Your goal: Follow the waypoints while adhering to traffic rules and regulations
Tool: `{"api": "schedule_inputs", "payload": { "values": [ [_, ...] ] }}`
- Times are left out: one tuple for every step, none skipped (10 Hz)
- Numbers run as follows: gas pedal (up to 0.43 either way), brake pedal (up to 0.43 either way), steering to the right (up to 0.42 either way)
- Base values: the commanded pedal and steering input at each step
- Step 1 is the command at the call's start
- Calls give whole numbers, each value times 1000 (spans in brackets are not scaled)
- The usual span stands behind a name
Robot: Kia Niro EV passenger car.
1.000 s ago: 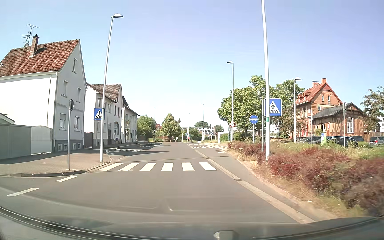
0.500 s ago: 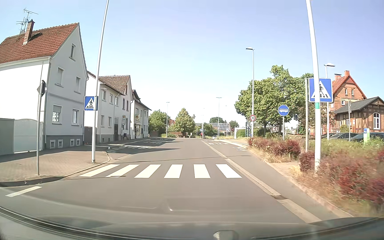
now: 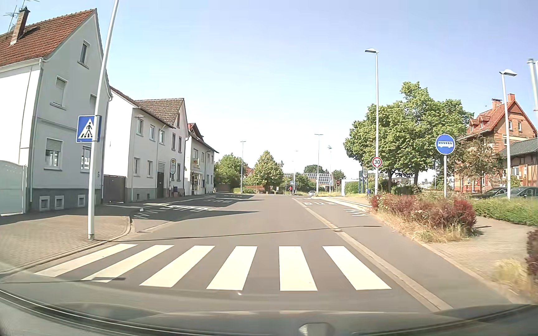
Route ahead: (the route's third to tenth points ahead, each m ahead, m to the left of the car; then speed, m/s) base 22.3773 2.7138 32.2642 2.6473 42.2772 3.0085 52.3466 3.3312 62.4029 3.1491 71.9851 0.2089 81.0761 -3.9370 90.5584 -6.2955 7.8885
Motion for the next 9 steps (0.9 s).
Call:
{"api": "schedule_inputs", "payload": {
  "values": [
    [157,30,-11],
    [157,30,-10],
    [157,30,-10],
    [157,30,-10],
    [157,30,-11],
    [157,30,-10],
    [157,30,-10],
    [157,30,-10],
    [157,30,-8]
  ]
}}
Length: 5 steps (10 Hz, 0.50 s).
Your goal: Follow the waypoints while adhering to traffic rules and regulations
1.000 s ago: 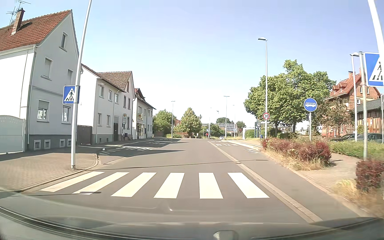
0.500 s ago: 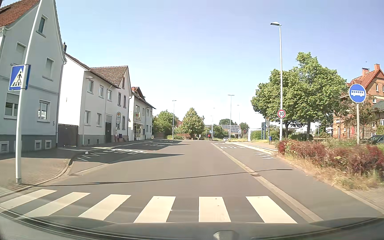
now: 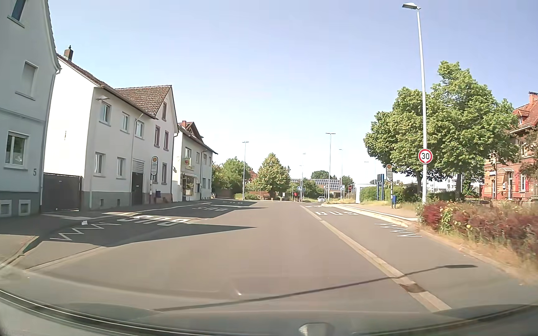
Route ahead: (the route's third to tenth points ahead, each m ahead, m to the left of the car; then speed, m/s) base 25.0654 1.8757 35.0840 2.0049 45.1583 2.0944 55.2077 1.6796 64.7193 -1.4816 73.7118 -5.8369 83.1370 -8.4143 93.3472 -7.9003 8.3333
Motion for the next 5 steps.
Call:
{"api": "schedule_inputs", "payload": {
  "values": [
    [157,30,-6],
    [157,30,-6],
    [157,30,-6],
    [157,30,-6],
    [157,30,-5]
  ]
}}
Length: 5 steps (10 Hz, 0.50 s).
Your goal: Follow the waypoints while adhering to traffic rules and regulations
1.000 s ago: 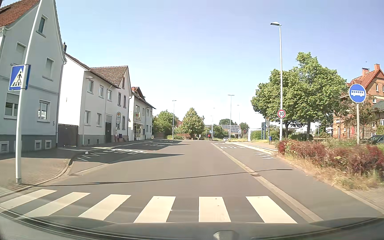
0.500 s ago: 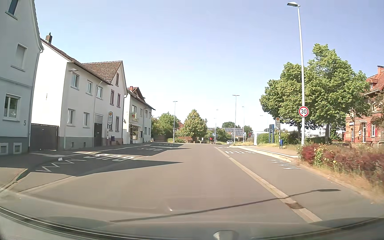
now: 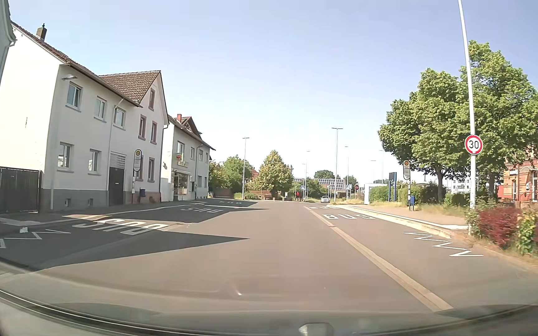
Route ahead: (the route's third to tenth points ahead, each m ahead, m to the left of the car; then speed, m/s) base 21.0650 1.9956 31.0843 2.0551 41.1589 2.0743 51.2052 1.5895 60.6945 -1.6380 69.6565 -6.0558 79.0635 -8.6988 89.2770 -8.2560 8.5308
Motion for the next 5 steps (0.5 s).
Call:
{"api": "schedule_inputs", "payload": {
  "values": [
    [157,30,-6],
    [150,30,-5],
    [150,30,-5],
    [150,30,-5],
    [150,30,-3]
  ]
}}
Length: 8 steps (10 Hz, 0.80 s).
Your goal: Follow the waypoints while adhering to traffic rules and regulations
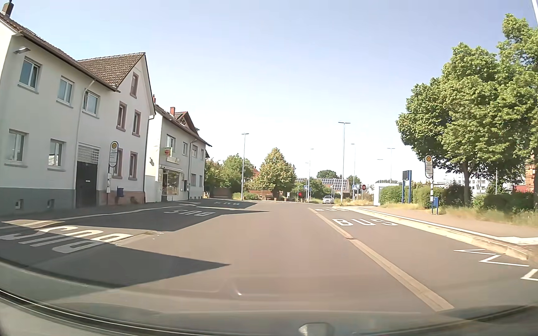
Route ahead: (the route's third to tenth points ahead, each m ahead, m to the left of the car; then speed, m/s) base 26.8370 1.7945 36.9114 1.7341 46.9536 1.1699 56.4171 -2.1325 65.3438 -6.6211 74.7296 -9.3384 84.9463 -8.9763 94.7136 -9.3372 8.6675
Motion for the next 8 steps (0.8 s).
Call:
{"api": "schedule_inputs", "payload": {
  "values": [
    [150,30,0],
    [150,30,3],
    [150,30,4],
    [150,30,4],
    [138,30,4],
    [130,30,4],
    [110,30,4],
    [98,30,4]
  ]
}}
